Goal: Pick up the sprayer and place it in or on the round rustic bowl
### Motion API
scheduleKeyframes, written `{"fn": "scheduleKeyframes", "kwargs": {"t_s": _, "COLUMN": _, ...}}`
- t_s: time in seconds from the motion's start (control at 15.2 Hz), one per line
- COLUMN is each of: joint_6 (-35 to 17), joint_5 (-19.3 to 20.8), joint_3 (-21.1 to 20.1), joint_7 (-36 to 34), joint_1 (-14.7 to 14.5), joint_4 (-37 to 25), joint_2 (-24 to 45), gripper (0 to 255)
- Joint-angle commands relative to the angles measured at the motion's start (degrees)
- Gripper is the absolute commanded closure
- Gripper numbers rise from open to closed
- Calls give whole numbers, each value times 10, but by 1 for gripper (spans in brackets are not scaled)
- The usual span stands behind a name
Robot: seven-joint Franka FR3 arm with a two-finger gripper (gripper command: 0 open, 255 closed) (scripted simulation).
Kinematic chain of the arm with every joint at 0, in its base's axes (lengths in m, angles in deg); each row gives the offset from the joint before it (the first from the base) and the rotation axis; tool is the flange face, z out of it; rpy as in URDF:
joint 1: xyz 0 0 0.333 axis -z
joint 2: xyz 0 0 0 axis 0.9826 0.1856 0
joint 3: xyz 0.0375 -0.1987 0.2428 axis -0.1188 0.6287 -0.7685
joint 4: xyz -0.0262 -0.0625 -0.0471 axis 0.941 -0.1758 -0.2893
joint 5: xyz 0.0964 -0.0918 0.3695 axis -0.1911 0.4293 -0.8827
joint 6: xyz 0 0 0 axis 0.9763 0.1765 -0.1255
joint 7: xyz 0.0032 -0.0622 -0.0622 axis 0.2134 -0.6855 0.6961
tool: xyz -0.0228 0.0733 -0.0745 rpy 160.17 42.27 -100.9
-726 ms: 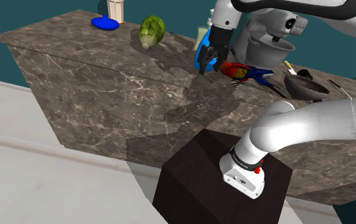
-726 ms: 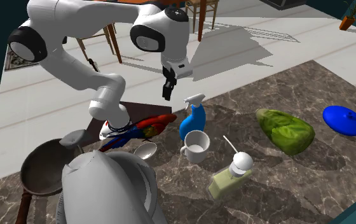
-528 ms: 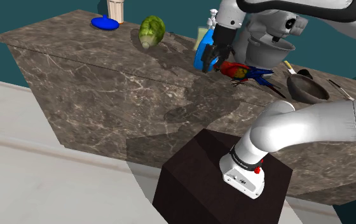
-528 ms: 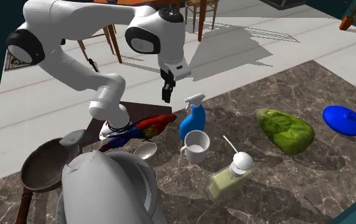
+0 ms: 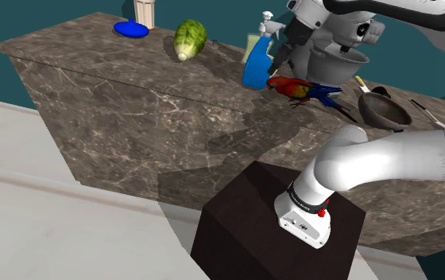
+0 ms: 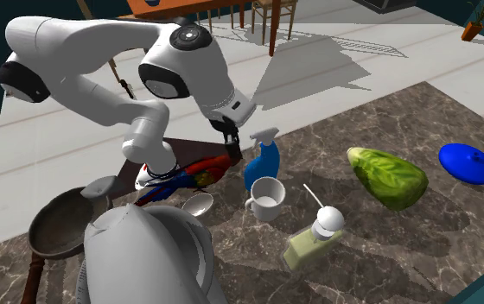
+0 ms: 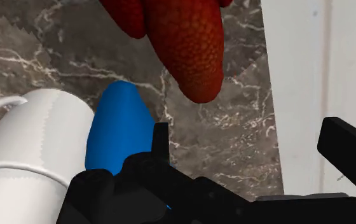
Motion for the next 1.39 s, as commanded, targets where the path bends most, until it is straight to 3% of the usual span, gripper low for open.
{"fn": "scheduleKeyframes", "kwargs": {"t_s": 0.0, "joint_6": -29, "joint_5": 8, "joint_3": 49, "joint_7": 81, "joint_1": -18, "joint_4": -13, "joint_2": 4, "gripper": 0}}
{"fn": "scheduleKeyframes", "kwargs": {"t_s": 0.33, "joint_6": -77, "joint_5": 2, "joint_3": 165, "joint_7": 257, "joint_1": -86, "joint_4": -67, "joint_2": 22, "gripper": 0}}
{"fn": "scheduleKeyframes", "kwargs": {"t_s": 0.86, "joint_6": -139, "joint_5": 3, "joint_3": 175, "joint_7": 258, "joint_1": -94, "joint_4": -21, "joint_2": 36, "gripper": 0}}
{"fn": "scheduleKeyframes", "kwargs": {"t_s": 1.32, "joint_6": -139, "joint_5": 3, "joint_3": 175, "joint_7": 258, "joint_1": -94, "joint_4": -21, "joint_2": 36, "gripper": 0}}
